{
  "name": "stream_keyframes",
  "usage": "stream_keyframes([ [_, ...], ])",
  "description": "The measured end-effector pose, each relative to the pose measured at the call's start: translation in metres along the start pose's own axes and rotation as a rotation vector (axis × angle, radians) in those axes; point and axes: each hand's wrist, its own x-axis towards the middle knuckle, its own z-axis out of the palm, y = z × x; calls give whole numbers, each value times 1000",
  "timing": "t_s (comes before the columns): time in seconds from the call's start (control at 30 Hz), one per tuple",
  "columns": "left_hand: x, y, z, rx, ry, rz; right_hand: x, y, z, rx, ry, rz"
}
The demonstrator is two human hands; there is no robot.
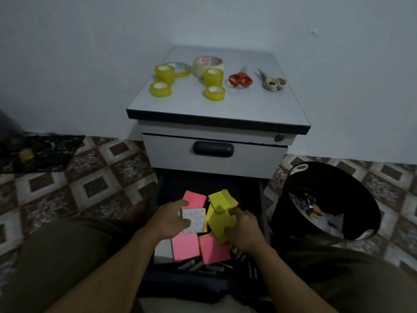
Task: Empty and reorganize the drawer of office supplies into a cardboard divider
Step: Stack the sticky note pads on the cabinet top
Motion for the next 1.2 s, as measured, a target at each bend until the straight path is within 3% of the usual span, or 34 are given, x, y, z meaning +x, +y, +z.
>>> stream_keyframes([
  [0.33,16,-17,56,188,159,-50,10,14,32,-54,48,112],
  [0.6,23,-10,51,82,349,-152,21,11,29,273,138,173],
  [0.77,20,-4,27,-163,298,-183,29,9,18,384,-35,170],
  [0.87,16,-4,13,-193,250,-195,25,8,20,226,-187,75],
  [0.93,15,-8,9,-210,145,-252,23,7,24,116,-193,9],
  [1.07,5,-19,11,-107,89,-345,15,7,28,48,-179,-7],
  [1.2,-4,-23,18,150,24,-338,11,9,29,22,-182,32],
])
